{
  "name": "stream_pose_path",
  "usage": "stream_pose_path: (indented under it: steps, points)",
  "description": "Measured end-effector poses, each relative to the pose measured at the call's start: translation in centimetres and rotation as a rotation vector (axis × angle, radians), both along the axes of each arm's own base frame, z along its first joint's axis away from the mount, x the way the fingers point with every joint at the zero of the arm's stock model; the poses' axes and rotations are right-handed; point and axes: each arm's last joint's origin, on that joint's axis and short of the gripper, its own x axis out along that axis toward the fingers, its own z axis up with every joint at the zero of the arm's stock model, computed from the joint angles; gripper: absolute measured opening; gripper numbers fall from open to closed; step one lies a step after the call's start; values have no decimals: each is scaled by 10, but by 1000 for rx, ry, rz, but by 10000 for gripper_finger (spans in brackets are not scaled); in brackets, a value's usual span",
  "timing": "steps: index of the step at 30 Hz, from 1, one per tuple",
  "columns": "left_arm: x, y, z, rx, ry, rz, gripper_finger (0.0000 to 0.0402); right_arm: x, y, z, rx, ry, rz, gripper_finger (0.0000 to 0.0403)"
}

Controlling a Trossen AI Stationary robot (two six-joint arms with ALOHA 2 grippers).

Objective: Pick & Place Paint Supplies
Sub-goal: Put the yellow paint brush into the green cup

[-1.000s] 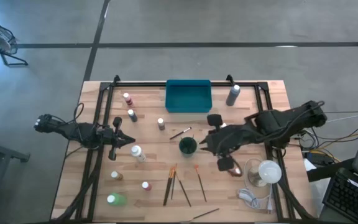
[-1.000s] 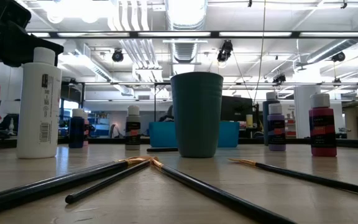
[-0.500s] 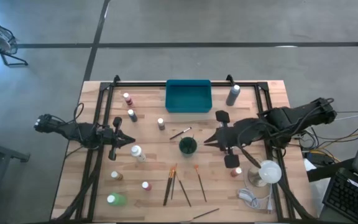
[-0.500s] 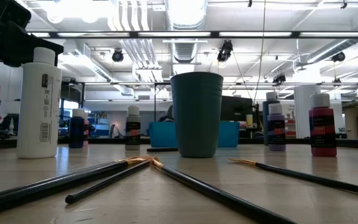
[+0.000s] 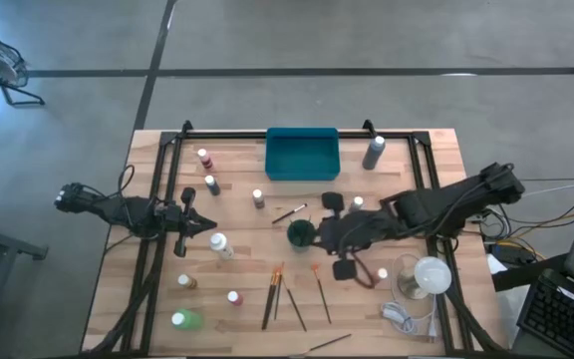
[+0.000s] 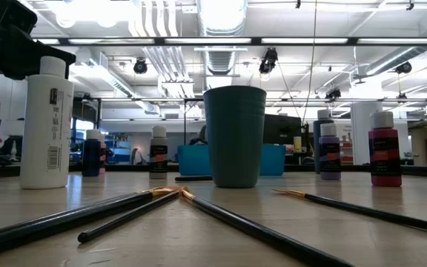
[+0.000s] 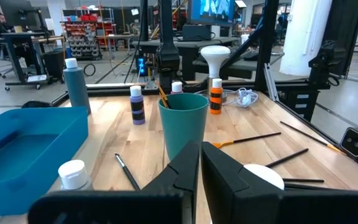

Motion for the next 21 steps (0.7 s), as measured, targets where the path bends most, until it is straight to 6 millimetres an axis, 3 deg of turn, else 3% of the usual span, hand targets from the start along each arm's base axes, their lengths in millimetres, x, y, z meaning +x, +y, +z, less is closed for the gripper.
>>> stream_pose_path:
  steps: [7, 13, 21]
  points:
    - [0, 0, 0, 0, 0, 0, 26, 18, 10, -4, 40, 54, 82, 83]
    - [0, 0, 0, 0, 0, 0, 26, 19, 19, -8, -39, 120, 179, 93]
    - [0, 0, 0, 0, 0, -1, 26, 10, 44, -16, -55, 165, 260, 55]
